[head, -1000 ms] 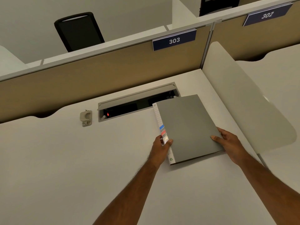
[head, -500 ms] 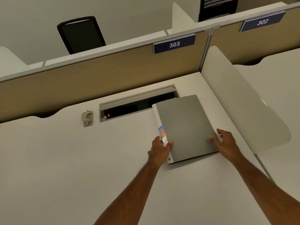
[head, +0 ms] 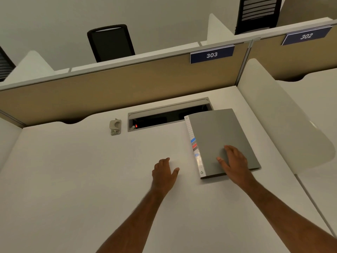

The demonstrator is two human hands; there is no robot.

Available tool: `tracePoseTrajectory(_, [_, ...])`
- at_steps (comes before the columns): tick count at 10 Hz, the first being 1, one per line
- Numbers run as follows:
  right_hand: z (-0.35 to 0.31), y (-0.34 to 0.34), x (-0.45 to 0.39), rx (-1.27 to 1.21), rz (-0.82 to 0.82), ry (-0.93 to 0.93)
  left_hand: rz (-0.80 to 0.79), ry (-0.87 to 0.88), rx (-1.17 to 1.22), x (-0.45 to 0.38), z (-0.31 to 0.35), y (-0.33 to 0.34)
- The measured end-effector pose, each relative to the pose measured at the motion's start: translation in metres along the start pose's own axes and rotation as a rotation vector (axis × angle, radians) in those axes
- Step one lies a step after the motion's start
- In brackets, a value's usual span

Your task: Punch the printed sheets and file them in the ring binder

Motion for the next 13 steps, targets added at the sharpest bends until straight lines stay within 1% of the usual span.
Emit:
tracePoseTrajectory(1, [-0.033, 0.016, 0.008, -0.001, -0.05, -0.04, 0.04, 0.047, -0.065, 0.015, -0.035, -0.015])
tracePoseTrajectory(2, [-0.056, 0.026, 0.018, -0.012, -0.051, -0.092, 0.062, 0.061, -0.099, 0.025, -0.058, -0.025])
tracePoseTrajectory(4, [-0.108, 0.06, 0.051, -0.013, -0.097, -0.224, 0.079, 0.024, -0.156, 0.048, -0.118, -0.045])
tracePoseTrajectory(5, [-0.131, 0.085, 0.073, 0.022, -0.168, -0.276, 0.051, 0.017, -0.178, 0.059, -0.148, -0.051])
tracePoseTrajectory(6, [-0.142, 0.106, 0.087, 0.064, -0.238, -0.287, 0.026, 0.022, -0.225, 0.065, -0.169, -0.053])
tracePoseTrajectory(7, [-0.15, 0.134, 0.1, 0.162, -0.295, -0.328, -0.024, 0.042, -0.225, 0.073, -0.195, -0.053])
tracePoseTrajectory(9, [-0.154, 0.157, 0.116, 0.319, -0.327, -0.312, -0.076, 0.098, -0.24, 0.085, -0.228, -0.045])
tracePoseTrajectory(11, [-0.154, 0.167, 0.123, 0.431, -0.363, -0.27, -0.103, 0.093, -0.289, 0.091, -0.232, -0.045])
tracePoseTrajectory(12, [-0.156, 0.166, 0.115, 0.393, -0.329, -0.274, -0.114, 0.064, -0.279, 0.086, -0.232, -0.049])
tracePoseTrajectory(13, [-0.16, 0.168, 0.102, 0.391, -0.288, -0.267, -0.101, 0.072, -0.283, 0.078, -0.232, -0.054])
Point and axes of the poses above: each hand's wrist, its own x-axis away from the middle knuckle, its own y-axis out of the palm, z = x × y, the point moved 2 cm from there along -x, towards the middle knuckle, and after that the axes turned 1 degree about y, right-handed, at the moved point
